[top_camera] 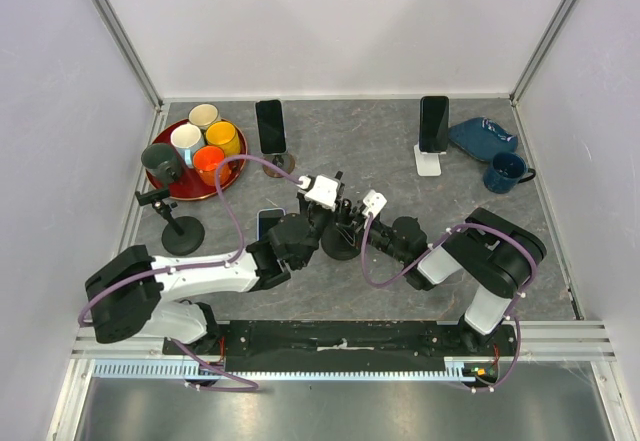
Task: Remove the phone from the phone stand
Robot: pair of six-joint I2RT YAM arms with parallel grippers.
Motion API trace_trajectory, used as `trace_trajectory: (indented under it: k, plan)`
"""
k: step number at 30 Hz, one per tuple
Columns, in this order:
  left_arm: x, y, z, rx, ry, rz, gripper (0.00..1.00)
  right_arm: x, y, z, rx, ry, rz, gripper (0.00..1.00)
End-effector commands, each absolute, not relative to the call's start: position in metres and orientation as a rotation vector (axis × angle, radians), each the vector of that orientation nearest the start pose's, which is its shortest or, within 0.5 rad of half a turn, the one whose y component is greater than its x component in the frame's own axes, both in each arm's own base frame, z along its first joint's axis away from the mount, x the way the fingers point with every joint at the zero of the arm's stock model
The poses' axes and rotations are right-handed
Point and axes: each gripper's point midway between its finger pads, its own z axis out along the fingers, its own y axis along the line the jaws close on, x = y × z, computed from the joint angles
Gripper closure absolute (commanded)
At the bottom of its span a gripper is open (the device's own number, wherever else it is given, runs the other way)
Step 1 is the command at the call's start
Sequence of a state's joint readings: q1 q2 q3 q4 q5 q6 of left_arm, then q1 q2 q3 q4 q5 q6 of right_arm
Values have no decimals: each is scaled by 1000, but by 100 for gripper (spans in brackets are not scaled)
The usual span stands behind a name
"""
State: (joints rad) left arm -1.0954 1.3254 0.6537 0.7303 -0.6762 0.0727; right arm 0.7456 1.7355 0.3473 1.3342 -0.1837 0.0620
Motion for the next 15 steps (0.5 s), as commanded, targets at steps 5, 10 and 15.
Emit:
trace_trajectory:
  k: [5, 10, 15]
  plan:
    - [291, -298, 252, 294, 1407, -237, 55, 283, 310, 137, -634, 1350, 790, 100]
    - [294, -298, 246, 296, 1412, -225, 58, 283, 310, 135, -637, 1353, 789, 100]
    - [295, -297, 245, 292, 1413, -219, 82, 283, 311, 132, -645, 1361, 784, 100]
